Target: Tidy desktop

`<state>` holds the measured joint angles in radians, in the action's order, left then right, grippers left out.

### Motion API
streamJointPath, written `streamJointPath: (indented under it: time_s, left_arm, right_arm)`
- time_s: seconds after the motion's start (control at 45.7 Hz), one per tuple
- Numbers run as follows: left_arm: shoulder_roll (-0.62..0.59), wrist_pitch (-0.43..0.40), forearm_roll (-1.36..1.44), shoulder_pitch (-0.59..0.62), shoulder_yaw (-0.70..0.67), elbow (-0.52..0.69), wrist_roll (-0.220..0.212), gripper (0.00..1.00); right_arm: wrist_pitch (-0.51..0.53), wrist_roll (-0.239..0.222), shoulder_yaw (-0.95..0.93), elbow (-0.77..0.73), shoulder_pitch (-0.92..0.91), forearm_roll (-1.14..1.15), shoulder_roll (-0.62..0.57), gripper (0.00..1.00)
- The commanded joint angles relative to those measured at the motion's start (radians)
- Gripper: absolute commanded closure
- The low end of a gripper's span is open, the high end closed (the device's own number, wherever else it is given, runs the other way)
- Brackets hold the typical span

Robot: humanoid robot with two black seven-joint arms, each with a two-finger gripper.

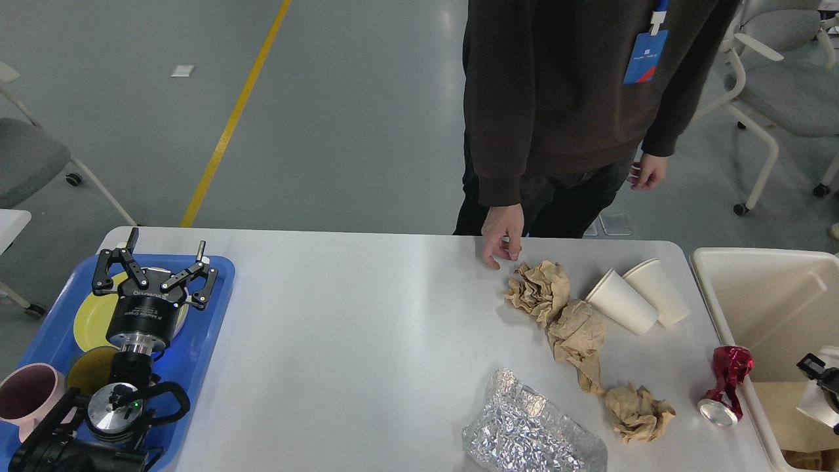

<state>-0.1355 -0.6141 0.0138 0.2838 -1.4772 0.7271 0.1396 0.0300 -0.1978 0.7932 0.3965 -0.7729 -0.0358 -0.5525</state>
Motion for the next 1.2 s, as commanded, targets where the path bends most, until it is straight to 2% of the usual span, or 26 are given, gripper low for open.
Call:
streamJointPath:
  time_s: [0.0,0.372,0.503,0.59,0.744,0.853,0.94,1.072,1.181]
  left_arm:
    - [-0.001,-0.001,0.000,0.000,0.000,0.000,0.000,0.04]
    - [-0.001,0.001,0.000,0.000,0.000,0.000,0.000,0.04]
    - [0.001,0.001,0.000,0.000,0.000,0.000,0.000,0.04]
    - [-0.001,0.001,0.000,0.000,0.000,0.000,0.000,0.04]
    - [0.001,0.000,0.000,0.000,0.000,0.000,0.000,0.04]
    - [0.001,0.001,0.000,0.000,0.000,0.000,0.000,0.04]
    - [0.001,0.001,0.000,0.000,0.000,0.000,0.000,0.04]
    - [-0.001,-0.001,0.000,0.000,0.000,0.000,0.000,0.04]
    - [0.001,0.000,0.000,0.000,0.000,0.000,0.000,0.04]
  right_arm:
    - [0.001,-0.002,-0.012,0.008,-0.005,-0.003,0.000,0.00]
    - [0.011,-0.003,-0.006,0.039,-0.023,-0.003,-0.017,0.00]
    - [0.030,-0.011,0.000,0.070,-0.055,0.007,-0.056,0.00]
    - [0.085,-0.026,0.047,0.145,-0.147,0.011,-0.095,0.00]
    - [0.168,-0.057,0.308,0.323,-0.446,0.039,-0.118,0.00]
    - [0.269,-0.057,0.466,0.504,-0.716,0.039,-0.110,0.00]
    - [0.411,-0.057,0.555,0.626,-0.943,0.040,-0.067,0.00]
    - [0.648,-0.057,0.593,0.743,-1.164,0.037,0.026,0.00]
    - [0.790,-0.058,0.587,0.821,-1.312,0.037,0.077,0.00]
